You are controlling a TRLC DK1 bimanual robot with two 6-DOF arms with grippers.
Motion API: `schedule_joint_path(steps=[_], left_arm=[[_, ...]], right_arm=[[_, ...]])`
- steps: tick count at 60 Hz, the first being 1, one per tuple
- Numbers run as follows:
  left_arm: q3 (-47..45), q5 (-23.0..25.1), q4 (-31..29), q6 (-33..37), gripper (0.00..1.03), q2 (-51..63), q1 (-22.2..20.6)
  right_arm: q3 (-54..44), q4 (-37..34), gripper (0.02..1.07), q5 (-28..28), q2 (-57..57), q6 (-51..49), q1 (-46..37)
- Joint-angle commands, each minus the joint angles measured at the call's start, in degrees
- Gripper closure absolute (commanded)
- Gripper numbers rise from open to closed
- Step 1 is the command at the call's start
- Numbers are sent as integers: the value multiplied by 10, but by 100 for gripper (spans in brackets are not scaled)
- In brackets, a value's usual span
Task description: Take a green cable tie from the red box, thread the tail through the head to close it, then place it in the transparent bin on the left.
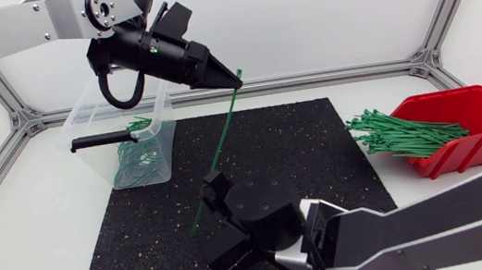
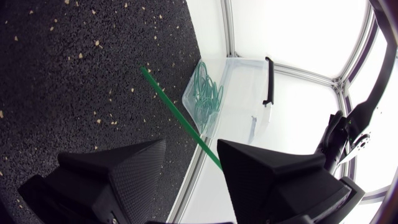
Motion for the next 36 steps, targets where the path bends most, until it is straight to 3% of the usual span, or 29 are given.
schedule_joint_path(steps=[1, 15, 27, 31, 36], left_arm=[[20, 8, -8, 10, 101, 16, -3], [19, 20, -16, 13, 101, 23, 6], [15, 20, -29, 17, 101, 21, 5], [14, 21, -35, 22, 100, 21, 5], [12, 25, -39, 25, 101, 21, 9]], right_arm=[[-11, 15, 48, -6, 14, -18, 10], [-10, 38, 57, -23, 34, -19, 17], [-11, 63, 57, -32, 56, -23, 14], [-11, 69, 64, -35, 57, -24, 15], [-14, 84, 66, -40, 57, -25, 15]])
